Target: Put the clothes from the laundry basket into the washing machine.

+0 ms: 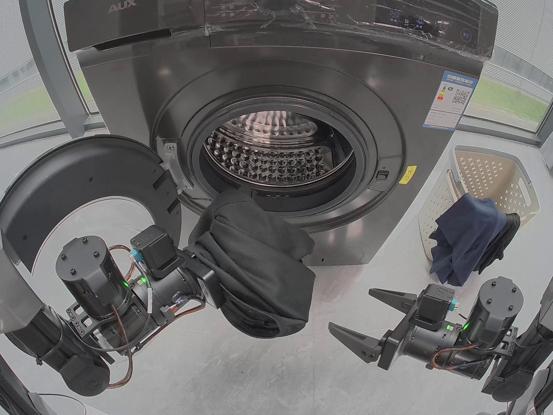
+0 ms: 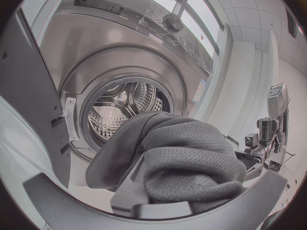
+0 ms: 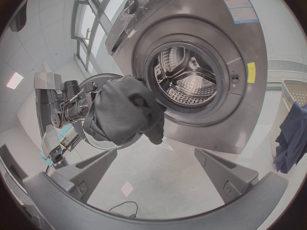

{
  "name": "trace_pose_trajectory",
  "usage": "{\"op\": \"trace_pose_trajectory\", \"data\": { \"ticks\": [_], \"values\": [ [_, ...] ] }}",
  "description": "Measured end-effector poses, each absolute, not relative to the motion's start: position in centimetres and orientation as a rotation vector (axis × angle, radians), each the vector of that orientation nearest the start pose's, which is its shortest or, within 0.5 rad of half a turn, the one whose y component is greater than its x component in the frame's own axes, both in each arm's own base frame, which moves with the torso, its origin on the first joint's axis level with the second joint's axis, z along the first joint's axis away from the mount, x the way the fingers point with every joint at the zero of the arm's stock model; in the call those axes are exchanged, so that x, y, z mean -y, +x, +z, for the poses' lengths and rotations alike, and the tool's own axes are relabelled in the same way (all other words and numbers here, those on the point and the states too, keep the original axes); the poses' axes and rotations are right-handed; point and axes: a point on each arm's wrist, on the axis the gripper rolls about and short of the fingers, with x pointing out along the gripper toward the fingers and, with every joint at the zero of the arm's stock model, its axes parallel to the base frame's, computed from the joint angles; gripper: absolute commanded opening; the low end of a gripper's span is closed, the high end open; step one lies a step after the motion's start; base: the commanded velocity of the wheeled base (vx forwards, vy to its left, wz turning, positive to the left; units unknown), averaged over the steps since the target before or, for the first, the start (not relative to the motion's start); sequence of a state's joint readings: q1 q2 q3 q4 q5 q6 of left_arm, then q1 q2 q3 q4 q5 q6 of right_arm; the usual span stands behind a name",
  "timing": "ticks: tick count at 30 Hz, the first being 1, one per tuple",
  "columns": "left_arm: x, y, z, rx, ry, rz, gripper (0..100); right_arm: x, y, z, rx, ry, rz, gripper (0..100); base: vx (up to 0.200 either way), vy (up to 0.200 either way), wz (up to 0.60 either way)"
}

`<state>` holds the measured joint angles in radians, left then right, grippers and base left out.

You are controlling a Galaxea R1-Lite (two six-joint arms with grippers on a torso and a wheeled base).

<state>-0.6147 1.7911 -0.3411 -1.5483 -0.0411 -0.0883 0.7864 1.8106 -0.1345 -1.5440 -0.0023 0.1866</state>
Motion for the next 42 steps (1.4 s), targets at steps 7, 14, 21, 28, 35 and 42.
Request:
{"op": "trace_pose_trajectory", "data": {
  "ticks": [7, 14, 21, 28, 35, 42],
  "values": [
    [14.8, 21.4, 13.5, 0.052, -0.106, -0.647, 0, -14.6, 17.1, 9.3, -0.211, 0.129, 0.687, 100, 0.000, 0.000, 0.00],
    [14.6, 21.0, 13.1, 0.029, -0.100, -0.645, 0, -14.2, 17.8, 8.6, -0.243, 0.123, 0.651, 100, 0.114, 0.000, 0.00],
    [14.8, 20.9, 12.8, 0.019, -0.086, -0.654, 0, -14.4, 17.7, 8.4, -0.253, 0.120, 0.659, 100, 0.057, 0.000, 0.00],
    [15.1, 20.8, 12.5, 0.008, -0.076, -0.666, 0, -14.5, 17.6, 8.3, -0.258, 0.117, 0.665, 100, 0.086, 0.000, 0.00],
    [15.6, 20.8, 11.9, -0.009, -0.060, -0.674, 0, -14.9, 17.3, 8.3, -0.262, 0.122, 0.682, 100, 0.086, 0.000, 0.00],
    [16.0, 20.7, 11.6, -0.020, -0.049, -0.689, 0, -15.0, 17.2, 8.3, -0.262, 0.122, 0.686, 100, 0.057, 0.000, 0.00]
  ]
}}
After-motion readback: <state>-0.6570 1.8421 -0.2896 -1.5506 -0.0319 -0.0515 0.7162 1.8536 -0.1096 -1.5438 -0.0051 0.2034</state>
